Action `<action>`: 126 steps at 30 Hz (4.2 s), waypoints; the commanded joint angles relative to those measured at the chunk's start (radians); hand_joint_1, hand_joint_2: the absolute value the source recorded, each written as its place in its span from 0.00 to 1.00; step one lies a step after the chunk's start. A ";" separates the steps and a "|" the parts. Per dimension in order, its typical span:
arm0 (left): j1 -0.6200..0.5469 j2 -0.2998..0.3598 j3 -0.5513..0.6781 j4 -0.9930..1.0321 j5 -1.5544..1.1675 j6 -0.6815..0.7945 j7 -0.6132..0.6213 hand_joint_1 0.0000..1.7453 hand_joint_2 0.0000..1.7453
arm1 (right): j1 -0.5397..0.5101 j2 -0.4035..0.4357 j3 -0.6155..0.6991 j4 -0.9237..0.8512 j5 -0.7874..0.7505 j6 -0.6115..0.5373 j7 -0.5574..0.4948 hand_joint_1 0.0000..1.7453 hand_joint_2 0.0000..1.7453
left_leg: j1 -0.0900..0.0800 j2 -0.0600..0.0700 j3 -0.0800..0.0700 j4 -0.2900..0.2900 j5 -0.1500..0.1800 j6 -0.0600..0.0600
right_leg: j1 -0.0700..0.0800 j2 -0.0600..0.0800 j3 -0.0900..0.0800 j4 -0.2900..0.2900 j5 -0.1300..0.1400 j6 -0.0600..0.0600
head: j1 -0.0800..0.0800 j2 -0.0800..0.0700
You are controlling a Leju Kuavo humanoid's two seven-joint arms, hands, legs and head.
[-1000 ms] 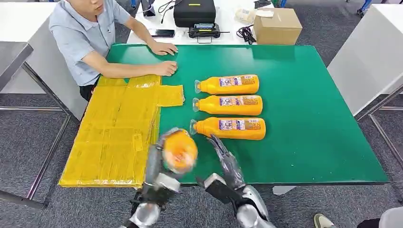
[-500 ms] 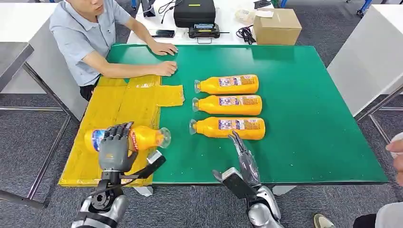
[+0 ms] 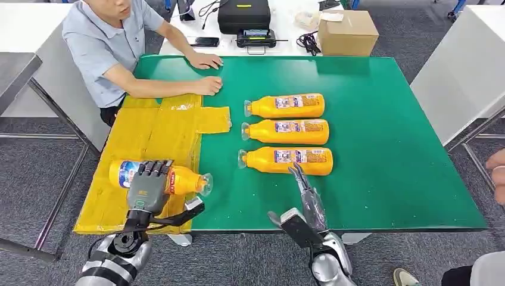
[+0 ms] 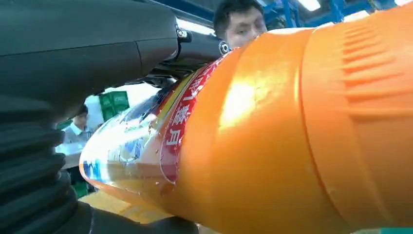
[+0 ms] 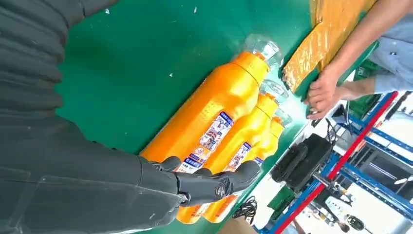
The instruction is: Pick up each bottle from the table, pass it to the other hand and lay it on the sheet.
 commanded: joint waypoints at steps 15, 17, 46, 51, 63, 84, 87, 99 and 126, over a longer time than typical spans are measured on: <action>-0.204 -0.039 -0.044 0.358 0.105 -0.303 -0.087 0.00 1.00 | -0.091 -0.041 -0.007 0.068 0.201 -0.084 0.058 0.00 1.00 | 0.000 -0.003 0.009 -0.001 0.001 -0.001 | 0.000 -0.003 0.011 -0.001 0.000 -0.002 | 0.000 0.000; -0.216 -0.049 -0.045 0.379 0.110 -0.331 -0.080 0.00 1.00 | -0.107 -0.071 0.002 0.037 0.262 -0.094 0.083 0.00 1.00 | 0.001 -0.002 0.010 -0.001 0.001 -0.002 | 0.001 -0.001 0.011 -0.002 0.002 -0.003 | 0.000 0.000; -0.140 -0.054 -0.217 0.114 -0.008 -0.422 0.133 0.00 1.00 | -0.087 -0.159 0.036 -0.071 0.674 -0.160 0.366 0.00 1.00 | 0.000 -0.004 0.015 -0.001 0.005 -0.001 | 0.001 -0.003 0.017 -0.002 0.004 -0.004 | 0.000 0.000; -0.135 -0.045 -0.236 0.097 -0.008 -0.413 0.156 0.00 1.00 | -0.084 -0.157 0.033 -0.071 0.675 -0.159 0.366 0.00 1.00 | 0.001 -0.003 0.011 -0.001 0.004 -0.002 | 0.001 -0.003 0.013 -0.001 0.003 -0.004 | 0.000 0.000; -0.073 0.030 -0.364 -0.190 -0.008 -0.404 0.236 0.00 1.00 | -0.038 -0.169 -0.029 -0.086 0.680 -0.169 0.371 0.00 1.00 | 0.001 -0.004 0.003 0.001 0.003 -0.002 | 0.001 -0.004 0.005 0.000 0.001 -0.004 | 0.000 0.000; 0.249 -0.069 -0.213 -0.583 0.455 -0.070 -0.277 0.00 1.00 | -0.003 -0.234 -0.116 -0.111 0.680 -0.166 0.379 0.00 1.00 | 0.000 -0.002 0.001 0.001 0.000 -0.001 | 0.001 -0.002 0.003 0.000 0.000 -0.003 | 0.000 0.000; 0.249 -0.093 -0.199 -0.563 0.525 -0.017 -0.349 0.00 1.00 | -0.050 -0.245 -0.118 -0.034 0.642 -0.146 0.366 0.00 1.00 | -0.001 -0.004 -0.003 0.000 0.002 0.000 | 0.000 -0.003 -0.001 -0.002 0.003 -0.002 | 0.000 0.000; 0.256 -0.135 -0.278 -0.553 0.984 -0.120 -0.561 0.00 1.00 | -0.248 -0.264 -0.080 0.244 0.543 -0.076 0.296 0.00 1.00 | 0.000 -0.002 -0.001 0.000 0.002 0.000 | 0.001 -0.002 0.001 -0.002 0.003 -0.002 | 0.000 0.000; 0.198 -0.140 -0.315 -0.488 0.989 -0.097 -0.577 0.00 1.00 | -0.345 -0.240 0.092 0.384 0.488 0.057 0.285 0.00 1.00 | 0.000 -0.003 0.000 0.000 0.002 0.000 | 0.001 -0.003 0.002 -0.001 0.003 -0.002 | 0.000 0.000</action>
